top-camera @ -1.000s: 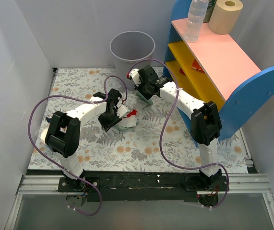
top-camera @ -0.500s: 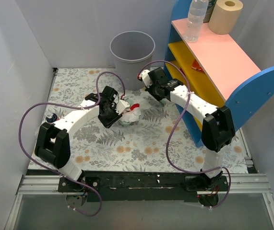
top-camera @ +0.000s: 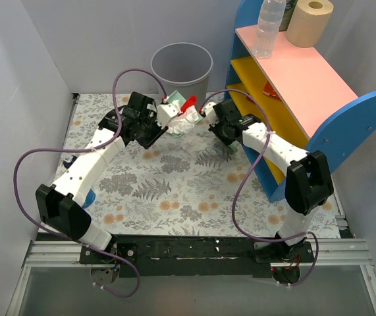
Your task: Sweep away the paper scraps from the table
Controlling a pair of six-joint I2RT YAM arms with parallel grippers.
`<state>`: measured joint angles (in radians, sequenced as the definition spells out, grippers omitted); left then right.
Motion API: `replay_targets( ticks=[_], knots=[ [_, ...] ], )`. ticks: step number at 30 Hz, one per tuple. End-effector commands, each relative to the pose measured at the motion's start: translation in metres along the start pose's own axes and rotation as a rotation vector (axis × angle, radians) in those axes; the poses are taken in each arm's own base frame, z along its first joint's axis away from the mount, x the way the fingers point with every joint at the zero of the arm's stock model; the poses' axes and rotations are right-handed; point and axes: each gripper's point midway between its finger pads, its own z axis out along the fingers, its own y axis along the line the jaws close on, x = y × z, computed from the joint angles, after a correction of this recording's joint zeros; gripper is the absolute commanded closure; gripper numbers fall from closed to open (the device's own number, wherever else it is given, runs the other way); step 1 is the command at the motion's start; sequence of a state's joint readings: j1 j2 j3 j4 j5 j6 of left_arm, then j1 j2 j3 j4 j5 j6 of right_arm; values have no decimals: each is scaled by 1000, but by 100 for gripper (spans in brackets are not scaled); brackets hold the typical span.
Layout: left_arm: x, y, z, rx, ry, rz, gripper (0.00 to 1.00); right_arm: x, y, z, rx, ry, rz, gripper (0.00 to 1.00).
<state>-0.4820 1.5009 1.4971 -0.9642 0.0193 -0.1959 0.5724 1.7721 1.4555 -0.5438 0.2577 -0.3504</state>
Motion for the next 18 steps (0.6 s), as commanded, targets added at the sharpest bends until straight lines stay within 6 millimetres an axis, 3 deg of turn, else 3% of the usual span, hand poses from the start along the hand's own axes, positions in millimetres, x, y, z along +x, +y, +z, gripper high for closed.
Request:
replay_targets(
  ticks=[1,6,9,10,12,13,14,17,18],
  knots=[
    [-24,26,-18,-107,-26,-21,100,0,-7,-15,-11,-39,78,99],
    [-52,51,-29,-189,-50,-34,100,-1,-4,-19,-39,-55,100,99],
    [-66,69,-22,-253,-50,-37,100,-2,-1,-21,-57,-59,101,99],
    [-80,78,-30,-280,-84,-37,100,-2,-1,-22,-58,-61,104,99],
    [-88,88,-22,-307,-78,-39,100,-2,0,-24,-62,-62,105,99],
    [-102,98,-31,-336,-116,-41,100,-1,1,-24,-64,-63,105,99],
    [-107,101,-23,-343,-113,-37,100,-2,1,-26,-67,-69,107,99],
    [-128,124,-33,-431,-158,-13,100,5,7,-27,-89,-62,108,99],
    [-130,129,-26,-442,-152,-2,100,8,9,-27,-94,-55,109,99]
  ],
)
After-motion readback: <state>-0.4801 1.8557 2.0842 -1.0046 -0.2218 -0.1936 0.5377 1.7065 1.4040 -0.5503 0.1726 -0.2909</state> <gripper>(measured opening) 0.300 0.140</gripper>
